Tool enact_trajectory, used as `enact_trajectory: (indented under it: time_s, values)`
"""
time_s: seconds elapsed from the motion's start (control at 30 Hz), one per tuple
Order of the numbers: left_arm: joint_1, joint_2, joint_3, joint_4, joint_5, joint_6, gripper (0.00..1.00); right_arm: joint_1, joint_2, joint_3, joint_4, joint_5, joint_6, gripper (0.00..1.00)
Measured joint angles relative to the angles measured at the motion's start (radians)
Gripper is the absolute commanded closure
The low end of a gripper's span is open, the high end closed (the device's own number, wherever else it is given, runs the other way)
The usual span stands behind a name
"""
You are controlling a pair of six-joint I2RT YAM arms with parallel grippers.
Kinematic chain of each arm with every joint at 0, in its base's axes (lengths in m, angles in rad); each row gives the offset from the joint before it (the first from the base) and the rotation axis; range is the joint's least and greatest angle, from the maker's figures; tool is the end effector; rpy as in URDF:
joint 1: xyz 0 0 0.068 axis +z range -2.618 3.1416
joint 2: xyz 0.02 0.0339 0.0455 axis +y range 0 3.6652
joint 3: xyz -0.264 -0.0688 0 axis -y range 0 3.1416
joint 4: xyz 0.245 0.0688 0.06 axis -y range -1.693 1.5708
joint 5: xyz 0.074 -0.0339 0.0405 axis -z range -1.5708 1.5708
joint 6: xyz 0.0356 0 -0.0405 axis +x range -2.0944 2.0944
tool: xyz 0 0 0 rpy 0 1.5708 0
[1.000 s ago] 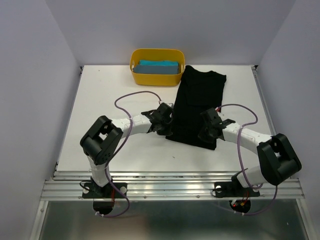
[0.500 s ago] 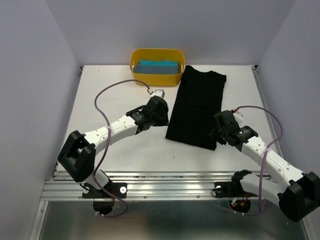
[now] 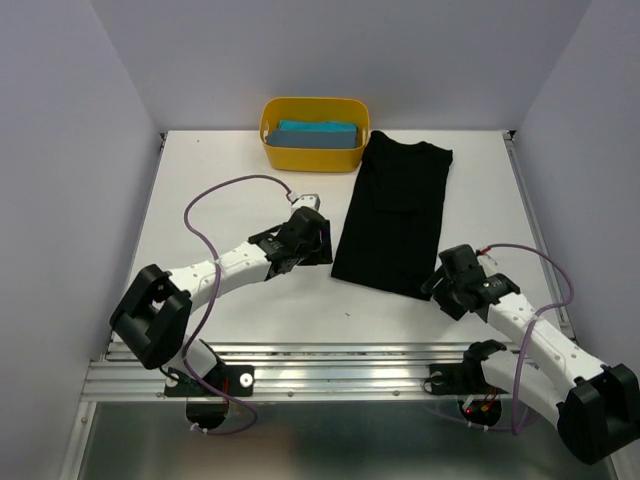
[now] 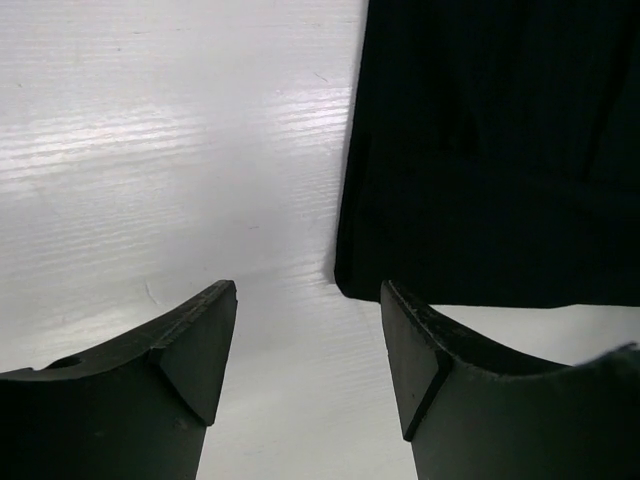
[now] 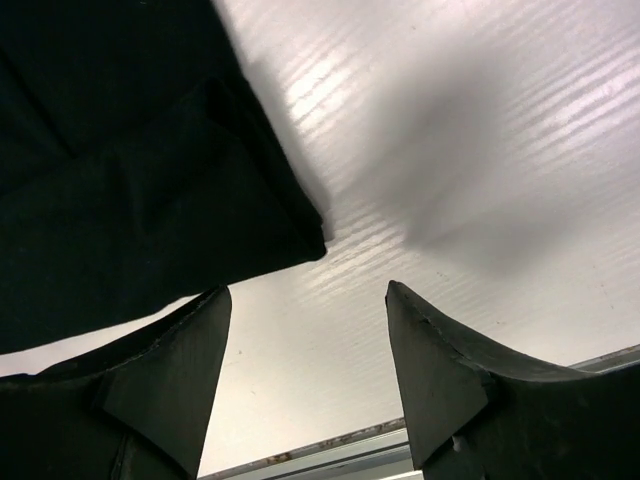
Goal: Roll the t-shirts
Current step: Roll the T-shirt to the center of the board.
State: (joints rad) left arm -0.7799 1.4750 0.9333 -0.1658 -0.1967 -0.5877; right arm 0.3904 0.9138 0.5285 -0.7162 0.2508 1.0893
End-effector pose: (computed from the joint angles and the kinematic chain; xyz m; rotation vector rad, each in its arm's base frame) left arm 0.2313 -0.2189 0.2306 0.1171 2.3085 -0.4953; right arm 0.1489 0.0517 0.1893 0.9727 2.4384 0.1786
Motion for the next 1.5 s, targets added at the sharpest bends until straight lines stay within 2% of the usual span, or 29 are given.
enact_trajectory:
  time_s: [0.03,0.07,0.13,0.43,0.5,0.7,0.9,1.03,1.13,1.17,1.2,1.23,1.37,1.5]
  values:
    - [0.003,0.0,-0.005,0.014,0.019,-0.001,0.32,-0.007,-0.011,-0.018,0.007,-0.007,0.006,0.31]
    - [0.003,0.0,-0.01,0.03,0.037,-0.002,0.27,-0.013,-0.02,-0.036,0.017,-0.014,0.01,0.31]
    - [0.009,0.001,-0.034,0.071,0.082,-0.011,0.27,-0.018,-0.032,-0.069,0.036,-0.025,0.018,0.32]
    - [0.01,0.122,-0.073,0.179,0.19,-0.054,0.34,-0.038,-0.016,-0.128,0.156,-0.05,0.026,0.4]
    - [0.014,0.14,-0.074,0.184,0.201,-0.06,0.41,-0.044,0.006,-0.126,0.182,-0.054,0.024,0.4]
    - [0.03,0.183,-0.074,0.21,0.229,-0.07,0.51,-0.053,0.042,-0.124,0.25,-0.067,0.014,0.42]
    - [0.035,0.199,-0.072,0.227,0.257,-0.081,0.52,-0.065,0.055,-0.124,0.262,-0.071,0.01,0.45]
    - [0.035,0.206,-0.072,0.249,0.285,-0.09,0.61,-0.065,0.074,-0.117,0.274,-0.069,0.002,0.53]
    - [0.036,0.234,-0.063,0.266,0.305,-0.095,0.79,-0.067,0.103,-0.104,0.275,-0.065,-0.008,0.65]
    - [0.036,0.243,-0.06,0.27,0.309,-0.096,0.84,-0.068,0.111,-0.102,0.276,-0.065,-0.011,0.73]
    - [0.036,0.247,-0.058,0.274,0.313,-0.098,0.96,-0.069,0.116,-0.101,0.276,-0.064,-0.013,0.77]
    - [0.036,0.25,-0.056,0.274,0.315,-0.101,1.0,-0.069,0.12,-0.1,0.276,-0.064,-0.015,0.84]
    - [0.036,0.25,-0.049,0.263,0.316,-0.1,1.0,-0.069,0.119,-0.101,0.277,-0.066,-0.016,0.97]
    - [0.036,0.25,-0.027,0.225,0.309,-0.093,1.0,-0.069,0.101,-0.101,0.269,-0.069,-0.02,0.99]
